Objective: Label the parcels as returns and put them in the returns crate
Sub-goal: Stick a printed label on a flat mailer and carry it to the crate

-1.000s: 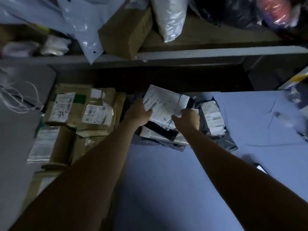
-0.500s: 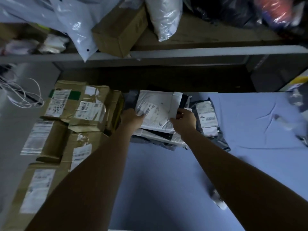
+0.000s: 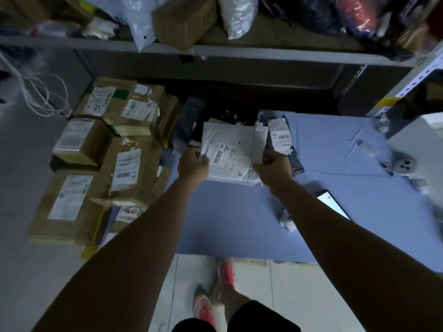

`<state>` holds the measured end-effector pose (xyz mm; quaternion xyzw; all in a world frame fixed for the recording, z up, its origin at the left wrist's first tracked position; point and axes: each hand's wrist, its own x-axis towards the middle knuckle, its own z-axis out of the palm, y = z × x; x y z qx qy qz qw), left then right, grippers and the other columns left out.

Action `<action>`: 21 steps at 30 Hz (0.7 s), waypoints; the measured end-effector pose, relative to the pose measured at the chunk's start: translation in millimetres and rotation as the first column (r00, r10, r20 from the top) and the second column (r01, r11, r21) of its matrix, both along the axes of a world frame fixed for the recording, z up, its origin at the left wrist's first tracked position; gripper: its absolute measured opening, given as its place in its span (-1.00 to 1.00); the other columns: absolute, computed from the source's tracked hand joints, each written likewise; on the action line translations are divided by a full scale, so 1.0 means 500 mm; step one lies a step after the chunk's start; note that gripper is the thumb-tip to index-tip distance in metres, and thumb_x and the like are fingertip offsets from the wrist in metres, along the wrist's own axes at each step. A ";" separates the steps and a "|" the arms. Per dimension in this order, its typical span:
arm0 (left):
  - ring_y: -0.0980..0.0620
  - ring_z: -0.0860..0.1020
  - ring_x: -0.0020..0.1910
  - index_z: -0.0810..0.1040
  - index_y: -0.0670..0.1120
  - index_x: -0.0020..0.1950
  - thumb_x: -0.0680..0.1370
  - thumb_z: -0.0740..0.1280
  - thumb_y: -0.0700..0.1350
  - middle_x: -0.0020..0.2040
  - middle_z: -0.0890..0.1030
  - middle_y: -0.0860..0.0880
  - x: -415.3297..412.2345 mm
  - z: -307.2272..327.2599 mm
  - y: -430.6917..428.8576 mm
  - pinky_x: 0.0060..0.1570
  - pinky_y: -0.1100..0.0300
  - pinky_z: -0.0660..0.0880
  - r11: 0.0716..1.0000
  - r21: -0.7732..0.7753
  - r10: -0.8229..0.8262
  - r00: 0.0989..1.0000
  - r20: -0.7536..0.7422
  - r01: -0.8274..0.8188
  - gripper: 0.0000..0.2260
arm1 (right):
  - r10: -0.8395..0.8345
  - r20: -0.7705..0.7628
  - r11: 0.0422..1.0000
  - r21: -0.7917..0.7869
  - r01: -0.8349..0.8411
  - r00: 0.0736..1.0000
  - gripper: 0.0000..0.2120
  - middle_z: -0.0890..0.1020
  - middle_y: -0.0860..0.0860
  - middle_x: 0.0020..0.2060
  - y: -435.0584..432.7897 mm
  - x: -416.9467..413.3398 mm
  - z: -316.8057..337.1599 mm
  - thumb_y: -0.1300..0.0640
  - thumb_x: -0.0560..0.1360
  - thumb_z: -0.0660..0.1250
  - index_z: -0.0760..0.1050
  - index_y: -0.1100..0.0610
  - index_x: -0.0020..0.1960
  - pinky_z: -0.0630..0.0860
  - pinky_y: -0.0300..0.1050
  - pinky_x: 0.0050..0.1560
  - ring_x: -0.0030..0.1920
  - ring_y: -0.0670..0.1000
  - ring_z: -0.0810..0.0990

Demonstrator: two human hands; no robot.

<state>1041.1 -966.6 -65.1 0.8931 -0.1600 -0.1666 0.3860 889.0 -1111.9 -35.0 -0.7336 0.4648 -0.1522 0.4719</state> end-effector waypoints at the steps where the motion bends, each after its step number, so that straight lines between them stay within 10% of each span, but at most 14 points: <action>1: -0.06 0.53 -0.04 0.56 -0.21 0.10 0.57 0.35 -0.15 -0.04 0.59 -0.10 -0.025 -0.007 0.016 -0.13 0.18 0.34 1.000 -0.004 0.003 1.000 -0.012 -0.003 -0.83 | 0.012 -0.026 1.000 -0.011 -0.013 1.000 -0.85 0.49 -0.07 -0.41 0.012 -0.027 -0.010 0.33 0.38 0.43 0.62 0.10 -0.14 0.27 -0.45 -0.55 -0.43 -0.11 0.40; 6: -0.05 0.60 -0.09 0.58 -0.16 0.01 0.48 0.47 -0.12 -0.09 0.63 -0.05 -0.162 -0.073 0.084 -0.12 0.14 0.52 0.999 -0.044 0.013 0.986 -0.166 -0.020 -0.82 | 0.049 -0.158 0.998 0.036 -0.044 0.986 -0.67 0.58 -0.08 -0.35 0.054 -0.152 -0.088 0.28 0.40 0.48 0.64 0.11 0.15 0.34 -0.38 -0.50 -0.38 -0.12 0.51; 15: -0.03 0.58 -0.16 0.62 -0.17 0.00 0.38 0.57 -0.08 -0.11 0.64 -0.03 -0.317 -0.167 0.076 -0.22 0.22 0.40 0.982 0.033 0.191 0.964 -0.184 -0.189 -0.71 | 0.199 -0.393 0.961 -0.102 -0.257 0.898 -0.94 0.57 0.02 -0.29 0.034 -0.244 -0.178 0.26 0.40 0.38 0.57 0.12 -0.18 0.28 -0.23 -0.21 -0.21 0.07 0.50; 21: -0.19 0.60 0.06 0.57 -0.03 0.20 0.27 0.51 0.16 0.09 0.64 -0.12 -0.352 -0.190 0.051 0.06 -0.09 0.57 0.948 0.238 0.241 0.965 -0.100 -0.212 -0.44 | 0.158 -0.211 0.951 -0.232 -0.206 0.965 -0.76 0.70 0.12 -0.08 -0.054 -0.270 -0.125 0.30 0.47 0.31 0.64 0.21 0.09 0.43 -0.26 -0.09 -0.09 0.09 0.66</action>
